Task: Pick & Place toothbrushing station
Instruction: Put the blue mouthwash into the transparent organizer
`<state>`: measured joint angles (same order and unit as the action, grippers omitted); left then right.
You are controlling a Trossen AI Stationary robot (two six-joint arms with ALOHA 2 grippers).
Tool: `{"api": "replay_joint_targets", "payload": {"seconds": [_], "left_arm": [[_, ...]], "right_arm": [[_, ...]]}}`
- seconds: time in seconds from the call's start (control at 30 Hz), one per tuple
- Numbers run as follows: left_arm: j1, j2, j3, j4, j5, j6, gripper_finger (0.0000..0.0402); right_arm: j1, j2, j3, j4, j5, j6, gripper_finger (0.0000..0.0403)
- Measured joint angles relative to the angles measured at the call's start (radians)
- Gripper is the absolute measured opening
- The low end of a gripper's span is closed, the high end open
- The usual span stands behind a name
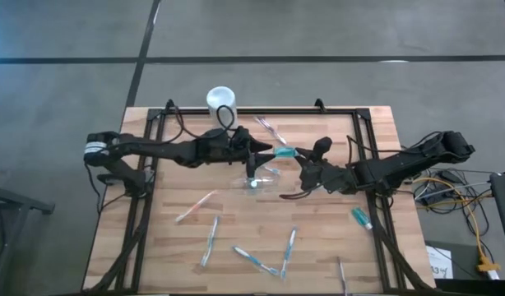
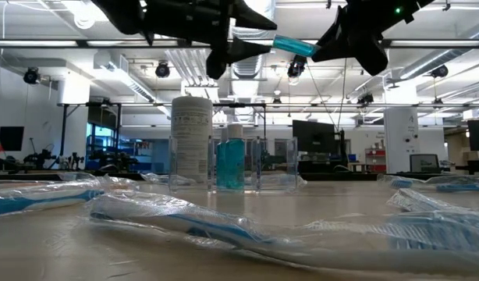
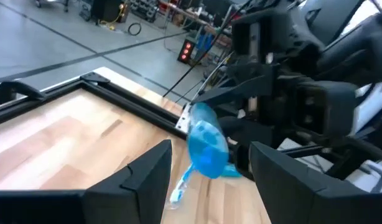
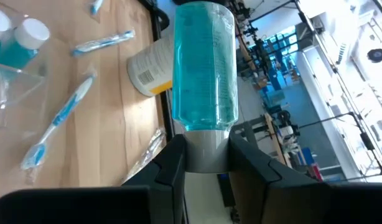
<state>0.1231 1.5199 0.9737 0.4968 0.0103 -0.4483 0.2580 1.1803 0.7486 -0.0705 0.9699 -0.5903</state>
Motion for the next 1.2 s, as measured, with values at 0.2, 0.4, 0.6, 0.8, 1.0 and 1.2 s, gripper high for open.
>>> {"api": "replay_joint_targets", "payload": {"seconds": [0.2, 0.4, 0.6, 0.8, 1.0, 1.2], "left_arm": [[0.019, 0.046, 0.035, -0.022, 0.009, 0.002, 0.0221], [0.021, 0.074, 0.064, -0.019, 0.024, 0.016, 0.0221], [0.021, 0.091, 0.078, -0.019, 0.062, 0.030, 0.0220], [0.021, 0.097, 0.078, -0.016, 0.080, 0.048, 0.0190], [0.020, 0.097, 0.078, -0.003, 0.094, 0.076, 0.0097], [0.020, 0.097, 0.079, -0.004, 0.100, 0.084, 0.0076]], "right_arm": [[0.000, 0.007, 0.000, 0.012, 0.003, -0.011, 0.0086], [0.000, 0.033, 0.000, 0.034, 0.001, -0.035, 0.0087], [0.000, 0.051, 0.000, 0.076, -0.001, -0.060, 0.0087], [0.000, 0.057, 0.000, 0.092, -0.001, -0.076, 0.0088], [-0.001, 0.065, 0.000, 0.109, 0.002, -0.096, 0.0088], [-0.001, 0.064, 0.000, 0.112, 0.002, -0.096, 0.0089]]}}
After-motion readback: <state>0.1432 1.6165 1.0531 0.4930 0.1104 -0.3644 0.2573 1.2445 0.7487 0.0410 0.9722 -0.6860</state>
